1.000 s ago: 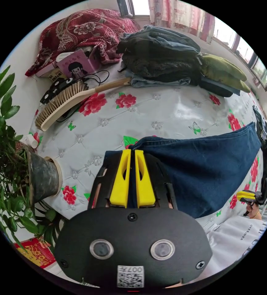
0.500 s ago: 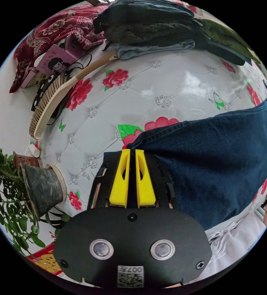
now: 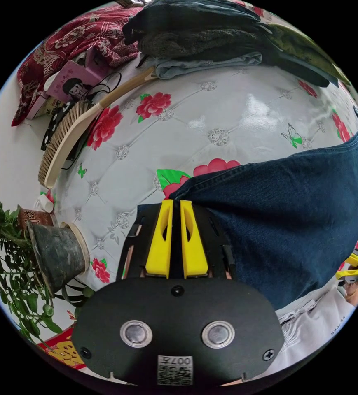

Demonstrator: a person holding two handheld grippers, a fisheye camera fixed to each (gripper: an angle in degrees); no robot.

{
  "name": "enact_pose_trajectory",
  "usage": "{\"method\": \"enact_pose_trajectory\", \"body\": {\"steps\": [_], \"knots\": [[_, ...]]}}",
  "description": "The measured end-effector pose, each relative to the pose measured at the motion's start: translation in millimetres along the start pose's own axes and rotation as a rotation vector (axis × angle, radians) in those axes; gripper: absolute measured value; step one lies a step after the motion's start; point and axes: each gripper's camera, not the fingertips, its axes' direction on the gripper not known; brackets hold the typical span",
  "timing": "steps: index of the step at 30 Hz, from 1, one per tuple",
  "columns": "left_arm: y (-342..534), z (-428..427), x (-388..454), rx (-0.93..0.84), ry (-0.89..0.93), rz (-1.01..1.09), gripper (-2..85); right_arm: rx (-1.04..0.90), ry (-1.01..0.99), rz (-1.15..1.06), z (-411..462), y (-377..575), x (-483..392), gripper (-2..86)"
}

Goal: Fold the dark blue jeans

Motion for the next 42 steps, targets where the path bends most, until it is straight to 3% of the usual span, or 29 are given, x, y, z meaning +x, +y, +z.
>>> {"method": "enact_pose_trajectory", "body": {"steps": [6, 8, 14, 18, 24, 30, 33, 37, 42], "knots": [[3, -4, -8, 0.012, 0.006, -0.007, 0.9, -0.082, 0.011, -0.085, 36, -10, -23, 2.8], [5, -6, -12, 0.020, 0.005, -0.006, 1.3, -0.110, 0.097, -0.111, 43, -12, -42, 0.8], [11, -10, -28, 0.036, 0.018, 0.014, 2.6, -0.020, 0.033, -0.213, -18, -10, -87, -0.1], [13, -12, -39, 0.043, 0.020, 0.011, 3.1, -0.113, 0.133, -0.322, -10, 2, -115, -0.1], [19, -16, -60, 0.060, 0.012, 0.005, 4.8, -0.216, -0.037, -0.071, 39, 9, -76, 1.6], [54, -50, -110, 0.117, 0.017, -0.088, 4.8, -0.105, -0.011, 0.074, 7, 23, -51, 3.0], [112, -80, -142, 0.202, 0.041, -0.183, 3.7, -0.031, -0.054, 0.128, -3, 22, -41, 2.9], [221, -88, -178, 0.247, 0.292, -0.386, 5.0, -0.066, -0.081, 0.166, 13, 8, -33, 2.3], [320, -42, -201, 0.159, 0.586, -0.658, 8.7, -0.171, 0.060, 0.175, 37, 0, -24, 0.7]]}}
